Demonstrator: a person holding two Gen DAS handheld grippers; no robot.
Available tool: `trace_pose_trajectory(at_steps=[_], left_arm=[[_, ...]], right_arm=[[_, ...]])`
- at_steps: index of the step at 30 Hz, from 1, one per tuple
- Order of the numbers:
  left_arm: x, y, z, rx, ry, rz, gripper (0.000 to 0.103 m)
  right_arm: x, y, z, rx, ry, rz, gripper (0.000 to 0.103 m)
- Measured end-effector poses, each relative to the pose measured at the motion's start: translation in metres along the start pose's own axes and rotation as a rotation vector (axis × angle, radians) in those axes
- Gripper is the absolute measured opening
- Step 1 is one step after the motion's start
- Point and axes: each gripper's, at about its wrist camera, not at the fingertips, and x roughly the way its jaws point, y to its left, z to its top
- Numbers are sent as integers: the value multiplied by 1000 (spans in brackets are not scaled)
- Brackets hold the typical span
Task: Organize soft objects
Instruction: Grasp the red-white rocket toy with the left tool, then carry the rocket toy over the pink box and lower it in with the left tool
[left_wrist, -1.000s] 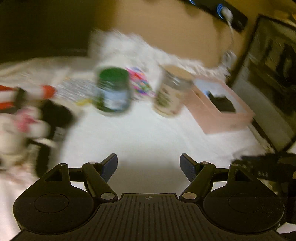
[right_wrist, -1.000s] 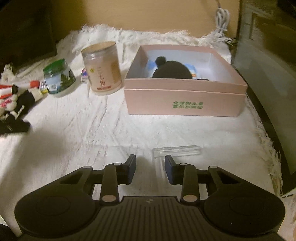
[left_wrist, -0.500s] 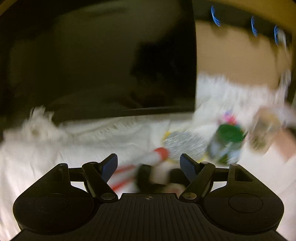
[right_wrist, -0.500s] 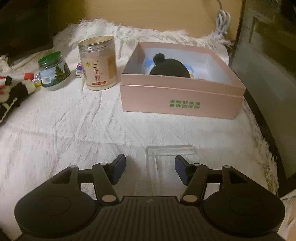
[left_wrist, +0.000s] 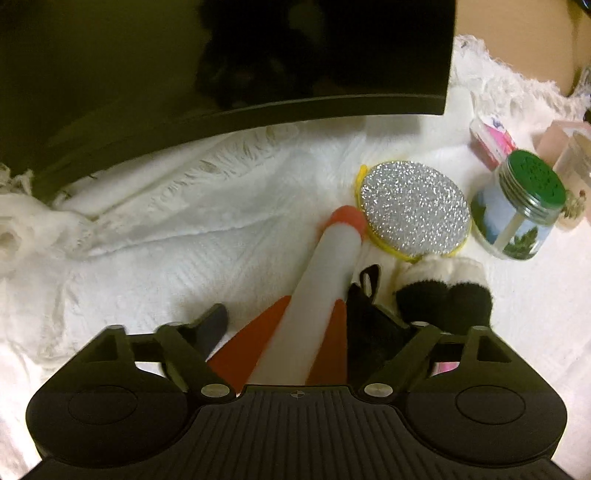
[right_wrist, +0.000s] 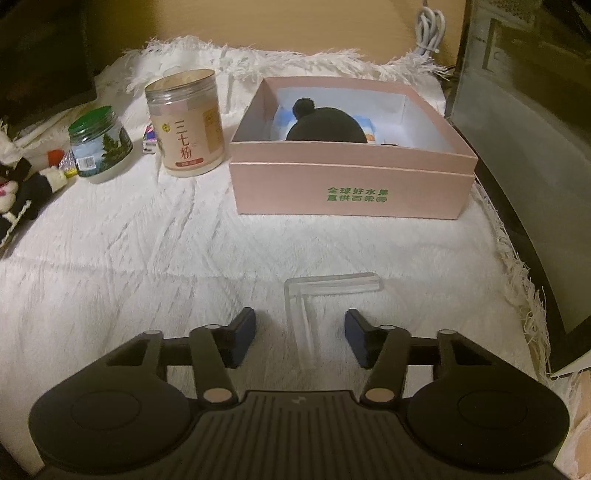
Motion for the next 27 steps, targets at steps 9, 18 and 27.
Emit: trace_pose_trajectory(at_steps=[9, 18, 27], left_arm=[[-18, 12, -20, -220, -83, -66, 52], [-62, 9, -19, -308, -239, -130, 51], [-114, -51, 50, -223, -416, -317, 51]], right_arm=[[-14, -9, 9, 33, 15, 13, 12], [-45, 12, 25, -44, -38, 71, 12], [-100, 22, 75, -140, -239, 90, 12]])
